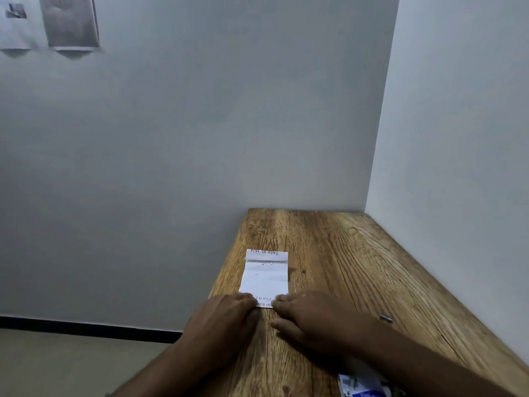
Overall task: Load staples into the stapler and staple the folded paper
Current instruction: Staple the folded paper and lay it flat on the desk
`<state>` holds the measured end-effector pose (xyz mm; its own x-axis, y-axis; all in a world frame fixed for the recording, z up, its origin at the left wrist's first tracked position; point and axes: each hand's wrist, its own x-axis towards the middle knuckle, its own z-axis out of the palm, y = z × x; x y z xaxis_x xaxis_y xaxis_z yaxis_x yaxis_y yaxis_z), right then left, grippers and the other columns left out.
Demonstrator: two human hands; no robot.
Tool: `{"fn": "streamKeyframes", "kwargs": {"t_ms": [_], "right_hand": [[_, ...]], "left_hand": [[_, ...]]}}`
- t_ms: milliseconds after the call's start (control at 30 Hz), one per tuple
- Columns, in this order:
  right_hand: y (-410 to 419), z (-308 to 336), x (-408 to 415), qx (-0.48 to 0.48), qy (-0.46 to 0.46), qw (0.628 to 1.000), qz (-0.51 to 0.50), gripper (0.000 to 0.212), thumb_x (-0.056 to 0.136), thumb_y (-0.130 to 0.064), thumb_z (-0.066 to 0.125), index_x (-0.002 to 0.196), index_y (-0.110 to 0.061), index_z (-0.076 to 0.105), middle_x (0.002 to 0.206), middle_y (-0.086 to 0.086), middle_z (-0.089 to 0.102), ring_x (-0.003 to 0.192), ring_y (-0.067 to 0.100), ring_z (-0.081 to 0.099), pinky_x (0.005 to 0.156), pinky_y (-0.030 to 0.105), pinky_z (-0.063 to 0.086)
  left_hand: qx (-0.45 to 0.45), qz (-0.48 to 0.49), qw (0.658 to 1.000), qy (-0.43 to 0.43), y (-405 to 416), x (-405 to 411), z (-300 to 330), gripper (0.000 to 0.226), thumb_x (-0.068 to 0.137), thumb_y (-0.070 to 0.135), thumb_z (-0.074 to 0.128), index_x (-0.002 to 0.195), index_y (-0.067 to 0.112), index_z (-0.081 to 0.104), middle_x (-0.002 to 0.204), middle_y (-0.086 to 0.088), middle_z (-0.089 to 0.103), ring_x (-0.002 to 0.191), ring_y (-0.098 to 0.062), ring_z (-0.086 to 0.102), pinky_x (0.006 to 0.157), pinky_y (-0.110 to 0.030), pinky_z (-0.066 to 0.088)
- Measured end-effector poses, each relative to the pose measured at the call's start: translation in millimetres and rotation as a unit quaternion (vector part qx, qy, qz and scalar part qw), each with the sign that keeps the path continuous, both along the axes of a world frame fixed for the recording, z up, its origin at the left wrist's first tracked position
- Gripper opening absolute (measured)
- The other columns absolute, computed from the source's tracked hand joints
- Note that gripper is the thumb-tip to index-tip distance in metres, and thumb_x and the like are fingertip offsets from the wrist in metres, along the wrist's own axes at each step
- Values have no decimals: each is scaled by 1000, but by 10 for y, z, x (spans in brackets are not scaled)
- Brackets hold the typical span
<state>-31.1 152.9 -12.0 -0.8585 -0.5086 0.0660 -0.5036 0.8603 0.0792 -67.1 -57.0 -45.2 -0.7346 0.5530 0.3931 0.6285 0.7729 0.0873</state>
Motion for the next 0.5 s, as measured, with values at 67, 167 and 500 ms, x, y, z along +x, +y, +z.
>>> {"fn": "streamKeyframes", "kwargs": {"t_ms": [67, 167, 500], "right_hand": [[-15, 20, -65, 12, -66, 997, -39, 63, 102, -55, 28, 150, -16, 33, 158, 9, 37, 143, 26, 37, 115, 43, 34], [-26, 31, -261, 16, -119, 990, -68, 70, 101, -59, 22, 157, -19, 9, 167, 4, 10, 153, 22, 13, 123, 43, 17], [60, -75, -1195, -10, -133, 985, -114, 70, 102, -53, 23, 157, -20, -2, 168, 3, -2, 154, 23, 0, 124, 45, 7]], "left_hand": [[-23, 4, 999, -23, 11, -106, -23, 45, 98, 47, 25, 130, 31, 52, 139, 10, 55, 116, -9, 56, 97, -29, 44], [-51, 19, 995, -81, 46, -325, -31, 51, 100, 46, 22, 144, 25, 38, 154, 3, 39, 140, -12, 35, 114, -35, 27], [-86, 35, 981, -173, 197, -1204, 10, 61, 100, 46, 19, 153, 17, 17, 163, -6, 14, 151, -20, 9, 122, -47, 6]]}}
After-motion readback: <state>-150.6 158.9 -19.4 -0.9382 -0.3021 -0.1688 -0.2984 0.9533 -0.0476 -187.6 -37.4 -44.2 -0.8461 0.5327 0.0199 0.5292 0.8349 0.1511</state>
